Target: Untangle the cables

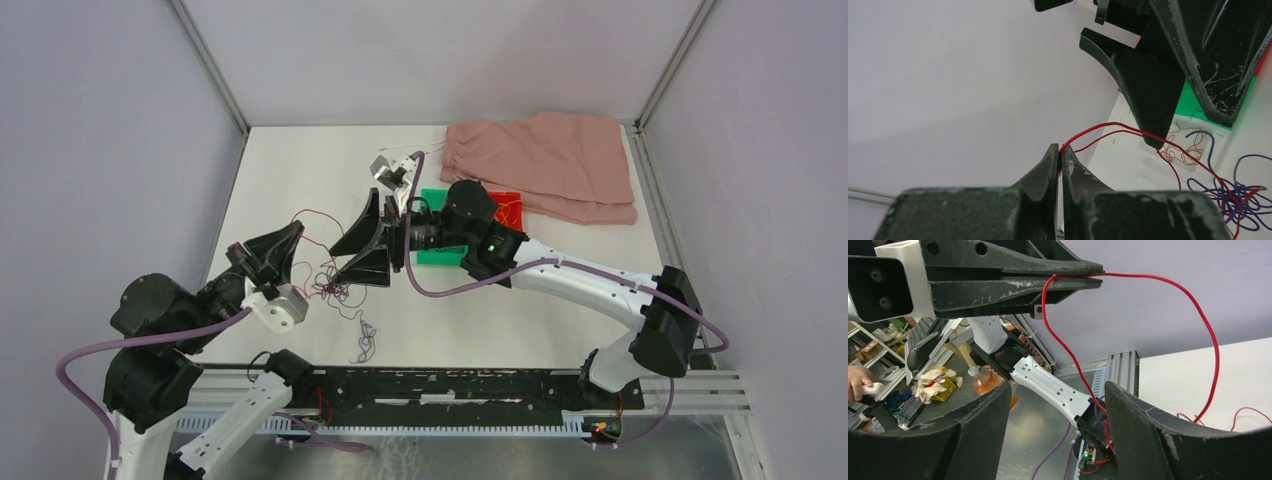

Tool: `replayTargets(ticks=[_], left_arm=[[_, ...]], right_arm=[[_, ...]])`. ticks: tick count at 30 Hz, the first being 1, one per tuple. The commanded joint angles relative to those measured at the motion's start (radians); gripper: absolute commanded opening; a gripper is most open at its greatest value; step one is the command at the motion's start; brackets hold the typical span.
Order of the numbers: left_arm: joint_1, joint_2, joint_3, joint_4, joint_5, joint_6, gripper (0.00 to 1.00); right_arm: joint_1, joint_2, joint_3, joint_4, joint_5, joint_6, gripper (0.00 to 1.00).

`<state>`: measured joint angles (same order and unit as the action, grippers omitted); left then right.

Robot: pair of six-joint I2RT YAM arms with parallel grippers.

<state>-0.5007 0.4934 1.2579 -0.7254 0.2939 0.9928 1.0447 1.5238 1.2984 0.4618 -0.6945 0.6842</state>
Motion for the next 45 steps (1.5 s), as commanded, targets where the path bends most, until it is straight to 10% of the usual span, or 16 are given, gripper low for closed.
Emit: replayTargets(ticks=[1, 26, 33, 38, 45], left_arm=[[0.001, 0.025, 0.045, 0.063, 0.03, -0.038, 0.09], [0.003, 0.172, 0.218, 0.33, -0.053, -0.032, 0.09], [0.003, 0.2, 0.241, 0.444, -0.128, -0.024, 0.09], [0.002, 0.202, 0.25, 0.419, -0.128, -0.043, 0.09], [0.003, 0.175, 0.224, 0.351, -0.086, -0.065, 0.08]], right_arm=[[0.025, 0.042, 0.088, 0.09, -0.049, 0.04, 0.72], [0.083, 0.045, -0.305, 0.224, 0.134, 0.098, 0.26], [0.083, -0.003, -0.433, 0.186, 0.195, 0.051, 0.27], [0.083, -0.064, -0.474, 0.178, 0.222, 0.025, 0.54], [0.084, -0.152, -0.411, 0.058, 0.275, -0.045, 0.55]])
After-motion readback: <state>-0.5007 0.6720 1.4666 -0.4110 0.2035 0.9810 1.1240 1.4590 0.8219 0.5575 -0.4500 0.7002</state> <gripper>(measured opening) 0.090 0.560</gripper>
